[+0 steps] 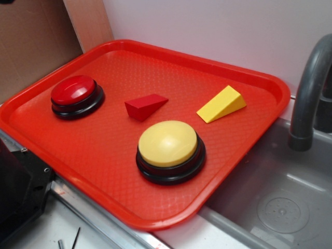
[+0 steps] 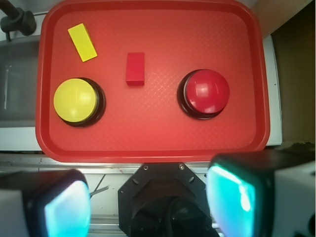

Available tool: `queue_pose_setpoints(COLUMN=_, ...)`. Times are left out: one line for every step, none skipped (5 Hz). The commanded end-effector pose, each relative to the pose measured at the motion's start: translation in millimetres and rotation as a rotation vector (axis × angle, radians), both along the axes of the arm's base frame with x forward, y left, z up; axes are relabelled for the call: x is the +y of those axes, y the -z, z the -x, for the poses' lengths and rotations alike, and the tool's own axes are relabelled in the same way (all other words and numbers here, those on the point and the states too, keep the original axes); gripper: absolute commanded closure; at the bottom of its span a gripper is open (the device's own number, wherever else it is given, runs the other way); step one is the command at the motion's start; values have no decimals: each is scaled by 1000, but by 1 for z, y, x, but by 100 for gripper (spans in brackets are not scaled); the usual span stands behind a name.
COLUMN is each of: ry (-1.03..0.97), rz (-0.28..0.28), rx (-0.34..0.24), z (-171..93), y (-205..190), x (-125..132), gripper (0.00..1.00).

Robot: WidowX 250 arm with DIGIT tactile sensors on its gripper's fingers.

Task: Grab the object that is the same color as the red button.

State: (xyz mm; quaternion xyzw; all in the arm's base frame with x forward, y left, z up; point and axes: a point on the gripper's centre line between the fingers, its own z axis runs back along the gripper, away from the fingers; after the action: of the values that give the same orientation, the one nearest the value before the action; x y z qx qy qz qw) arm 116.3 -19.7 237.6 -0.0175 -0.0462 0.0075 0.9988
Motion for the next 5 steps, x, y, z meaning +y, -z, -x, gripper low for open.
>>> queue_pose_setpoints(ry=0, rz=0, rx=0, z=0, y=0, x=0, gripper=0)
queue_pose_setpoints(ry=-101, rz=-13, rx=-3, z=-7, y=6, x=1, gripper=0)
queue_pose_setpoints(ry=-156, rz=-17, rx=0, z=-27, y=20, x=5, gripper=0)
queue_pose_setpoints(ry=-196, rz=-25, rx=-27, z=-49, y=40, x=6, gripper=0)
queue_pose_setpoints(ry=-151, rz=-45, rx=-59, z=-75, y=69, x=-3, gripper=0)
